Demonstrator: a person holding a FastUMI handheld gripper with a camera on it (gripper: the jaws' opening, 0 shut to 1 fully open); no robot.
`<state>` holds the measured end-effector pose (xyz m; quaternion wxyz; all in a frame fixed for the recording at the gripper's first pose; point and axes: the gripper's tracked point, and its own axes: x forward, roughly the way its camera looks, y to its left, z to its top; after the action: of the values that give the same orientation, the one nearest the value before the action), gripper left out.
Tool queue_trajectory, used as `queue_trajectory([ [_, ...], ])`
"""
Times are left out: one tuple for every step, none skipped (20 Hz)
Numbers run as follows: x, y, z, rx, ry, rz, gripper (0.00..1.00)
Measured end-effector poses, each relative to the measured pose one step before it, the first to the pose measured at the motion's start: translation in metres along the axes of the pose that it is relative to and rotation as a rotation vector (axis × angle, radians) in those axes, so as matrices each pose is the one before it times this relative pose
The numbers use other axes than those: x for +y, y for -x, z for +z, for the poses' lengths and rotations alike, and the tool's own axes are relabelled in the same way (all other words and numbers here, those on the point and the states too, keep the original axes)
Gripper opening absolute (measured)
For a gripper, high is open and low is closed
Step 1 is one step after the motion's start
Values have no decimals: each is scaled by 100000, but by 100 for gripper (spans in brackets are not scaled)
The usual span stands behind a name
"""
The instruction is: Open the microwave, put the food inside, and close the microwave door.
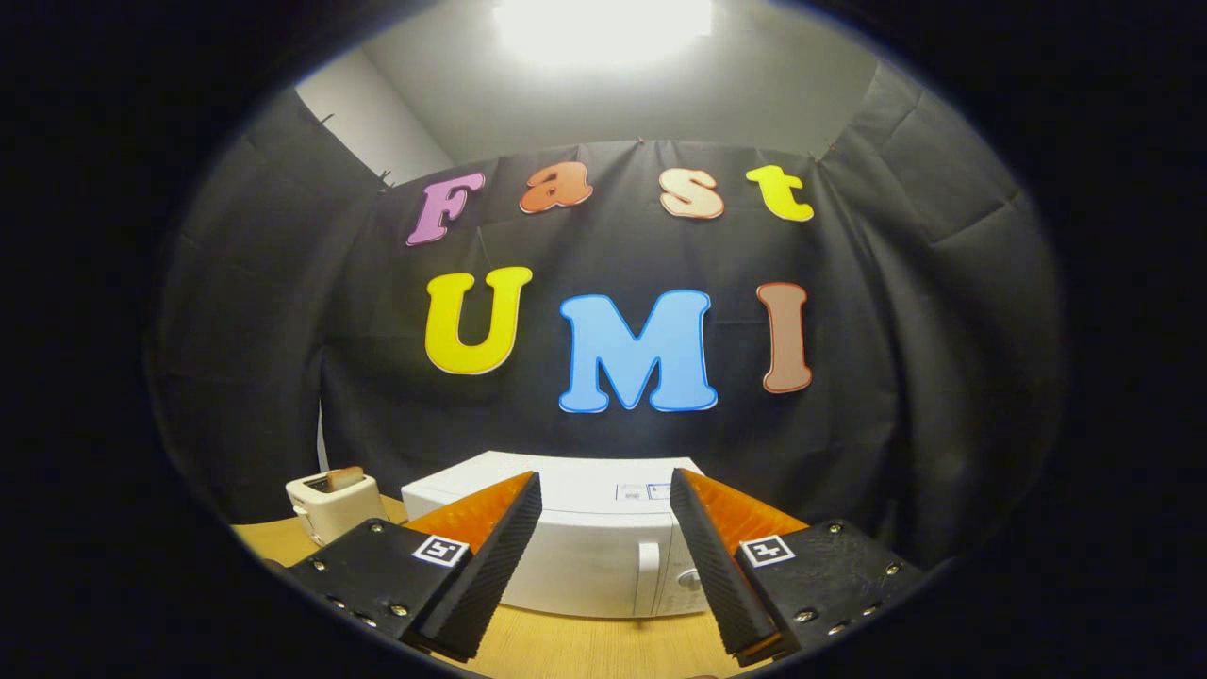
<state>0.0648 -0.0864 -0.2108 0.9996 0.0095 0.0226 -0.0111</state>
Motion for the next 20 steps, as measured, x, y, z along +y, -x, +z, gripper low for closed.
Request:
queue_trajectory([
  [-369,-684,-1536,1484,-107,55,89],
  [-500,-780,-1352,1436,723,-115,89],
  [-793,-849,-1508,1461,1041,-1330,89],
  [-779,-734,-1221,1356,428,-1496,90],
  [-518,-917,-1299,1430,-228,-1234,90],
  [-174,-705,-1276,2175,-750,-283,89],
  [-36,-750,-1378,2270,-537,9,89],
  [-24,-665,-1029,1705,-476,222,90],
  [30,-616,-1136,1681,266,77,89],
  [-22,-585,-919,1420,1036,-165,90],
  [0,-653,-908,1133,1378,-299,90],
  [67,-565,-583,674,1245,-165,89],
  [228,-593,-597,466,1077,26,89],
  [225,-486,-388,371,688,-145,89],
  [123,-477,-487,487,377,-421,89],
  [48,-277,-401,760,301,-764,88],
  [128,-116,-421,677,51,-685,87],
  [43,-237,-236,566,-211,-576,86],
  [-393,-765,-477,1043,-153,-2381,82],
  [-163,-548,-279,1010,-706,-690,65],
])
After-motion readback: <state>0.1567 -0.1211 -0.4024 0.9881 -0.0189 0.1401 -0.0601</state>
